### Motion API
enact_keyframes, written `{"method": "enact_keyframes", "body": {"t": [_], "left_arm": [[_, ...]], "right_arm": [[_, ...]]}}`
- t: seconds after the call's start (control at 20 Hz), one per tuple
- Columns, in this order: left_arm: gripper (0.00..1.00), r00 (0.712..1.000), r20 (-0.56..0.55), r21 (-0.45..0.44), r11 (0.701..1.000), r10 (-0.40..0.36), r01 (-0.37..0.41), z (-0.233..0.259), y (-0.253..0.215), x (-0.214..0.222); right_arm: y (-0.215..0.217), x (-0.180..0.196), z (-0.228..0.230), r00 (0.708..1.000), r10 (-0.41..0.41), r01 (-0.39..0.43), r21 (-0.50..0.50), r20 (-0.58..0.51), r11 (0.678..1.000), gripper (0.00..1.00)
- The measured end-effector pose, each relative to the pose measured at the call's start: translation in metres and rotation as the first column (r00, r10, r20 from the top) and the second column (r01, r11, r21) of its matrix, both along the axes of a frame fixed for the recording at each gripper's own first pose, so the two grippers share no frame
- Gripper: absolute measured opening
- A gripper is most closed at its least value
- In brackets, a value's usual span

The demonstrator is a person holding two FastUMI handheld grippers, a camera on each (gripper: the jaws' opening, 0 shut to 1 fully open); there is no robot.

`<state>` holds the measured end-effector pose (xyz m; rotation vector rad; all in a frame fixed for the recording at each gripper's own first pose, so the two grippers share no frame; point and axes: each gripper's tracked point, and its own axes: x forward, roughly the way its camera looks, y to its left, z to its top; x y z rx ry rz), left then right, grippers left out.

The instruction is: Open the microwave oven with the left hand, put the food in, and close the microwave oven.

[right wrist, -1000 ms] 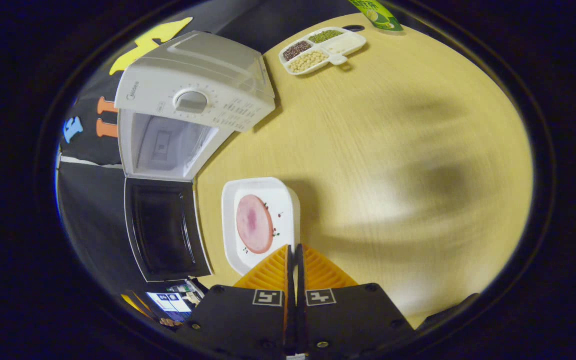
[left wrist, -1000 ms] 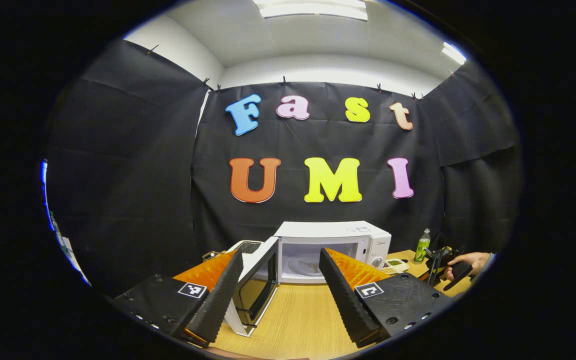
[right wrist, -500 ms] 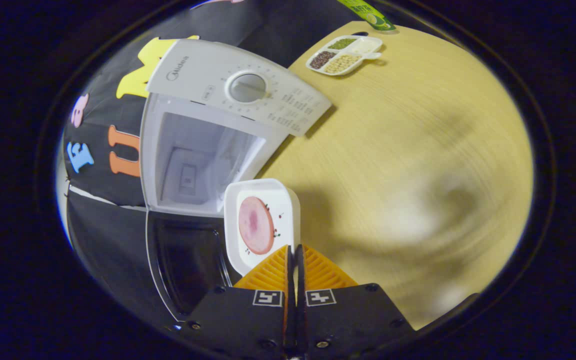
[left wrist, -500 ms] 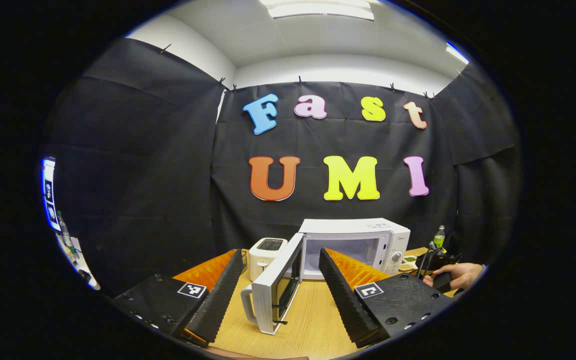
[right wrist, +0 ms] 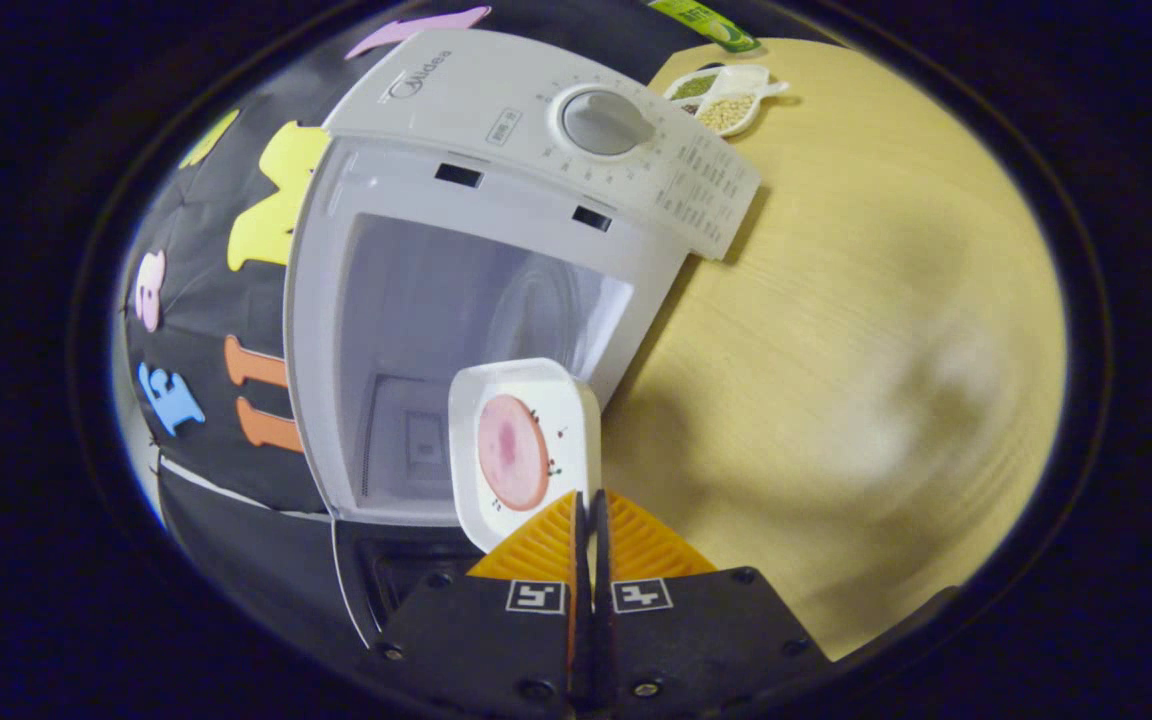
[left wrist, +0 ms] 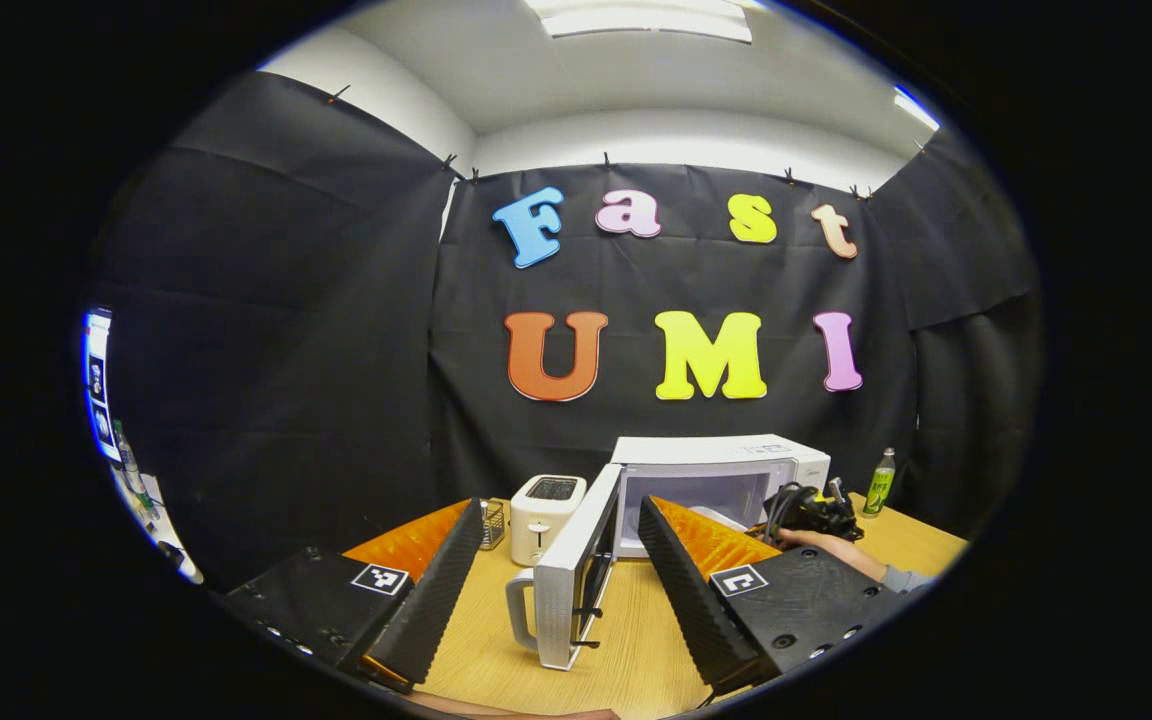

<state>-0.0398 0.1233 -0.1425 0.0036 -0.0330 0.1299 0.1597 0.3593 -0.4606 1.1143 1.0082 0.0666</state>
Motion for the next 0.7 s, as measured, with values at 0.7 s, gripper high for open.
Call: {"method": "enact_keyframes", "body": {"t": [0.7], "left_arm": [[0.93,0.986,-0.029,0.160,0.975,0.162,-0.155,-0.036,0.047,0.020]], "right_arm": [[0.045,0.112,-0.029,0.947,-0.262,0.272,-0.031,0.187,0.962,0.00]]}}
